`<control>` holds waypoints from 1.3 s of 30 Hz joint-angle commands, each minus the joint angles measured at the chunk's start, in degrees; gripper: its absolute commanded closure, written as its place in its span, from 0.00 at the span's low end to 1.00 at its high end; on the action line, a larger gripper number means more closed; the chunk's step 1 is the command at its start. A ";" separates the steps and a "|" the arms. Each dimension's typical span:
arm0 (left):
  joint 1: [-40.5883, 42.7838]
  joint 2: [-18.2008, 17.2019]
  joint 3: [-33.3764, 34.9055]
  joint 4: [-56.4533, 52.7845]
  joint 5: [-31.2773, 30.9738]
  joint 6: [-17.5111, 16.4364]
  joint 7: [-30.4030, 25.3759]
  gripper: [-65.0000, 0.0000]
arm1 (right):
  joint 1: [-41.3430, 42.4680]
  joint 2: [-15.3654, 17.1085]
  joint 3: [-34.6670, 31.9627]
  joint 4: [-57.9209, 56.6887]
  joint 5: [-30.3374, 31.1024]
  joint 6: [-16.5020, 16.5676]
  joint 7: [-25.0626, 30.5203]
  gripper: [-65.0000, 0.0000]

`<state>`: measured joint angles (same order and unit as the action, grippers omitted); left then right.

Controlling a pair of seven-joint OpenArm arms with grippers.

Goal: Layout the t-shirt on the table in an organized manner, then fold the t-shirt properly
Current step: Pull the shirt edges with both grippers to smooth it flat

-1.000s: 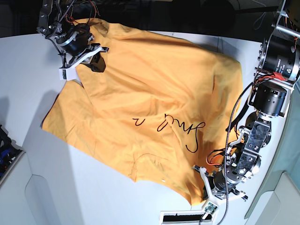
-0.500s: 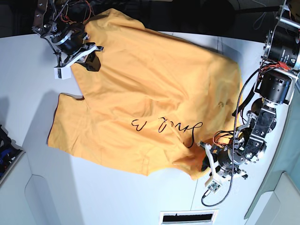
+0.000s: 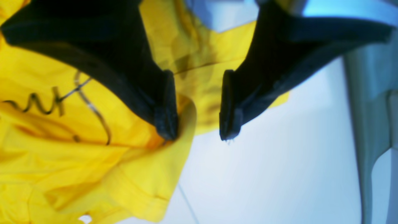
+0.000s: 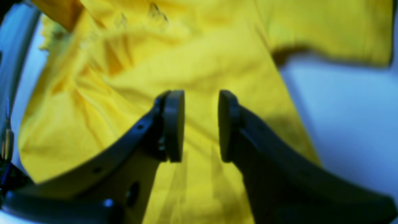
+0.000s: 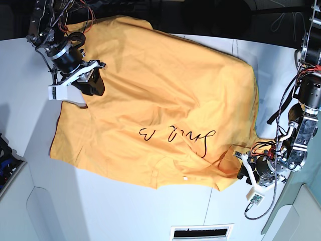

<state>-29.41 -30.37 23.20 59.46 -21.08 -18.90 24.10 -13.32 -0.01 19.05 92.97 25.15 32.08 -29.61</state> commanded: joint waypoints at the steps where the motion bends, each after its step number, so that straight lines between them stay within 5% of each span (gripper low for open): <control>1: -1.81 -1.03 -0.39 0.92 -0.63 -0.02 -1.09 0.60 | 0.72 0.24 0.04 1.66 1.01 0.48 1.31 0.71; 6: -1.81 -1.38 -0.39 0.92 -0.90 0.26 -0.63 0.60 | 3.76 -1.11 -2.34 -0.20 -0.13 -0.33 1.33 0.71; 18: 2.21 -1.77 -0.39 0.90 -3.76 -1.49 3.37 0.60 | 8.76 -2.47 -13.18 -17.05 -15.98 -2.51 2.54 0.71; 30: 14.03 -4.44 -1.95 4.50 -3.76 -1.64 3.15 0.60 | 1.55 11.02 -12.59 -14.43 -10.16 -2.32 1.38 0.71; 39: 22.40 -4.37 -9.77 15.98 -12.66 -6.58 9.60 0.60 | 3.30 14.62 -5.40 -13.14 -9.53 -3.76 1.68 0.71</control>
<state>-6.26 -34.04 13.87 74.63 -33.45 -24.97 34.33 -10.02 13.65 13.26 79.55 16.84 29.39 -26.74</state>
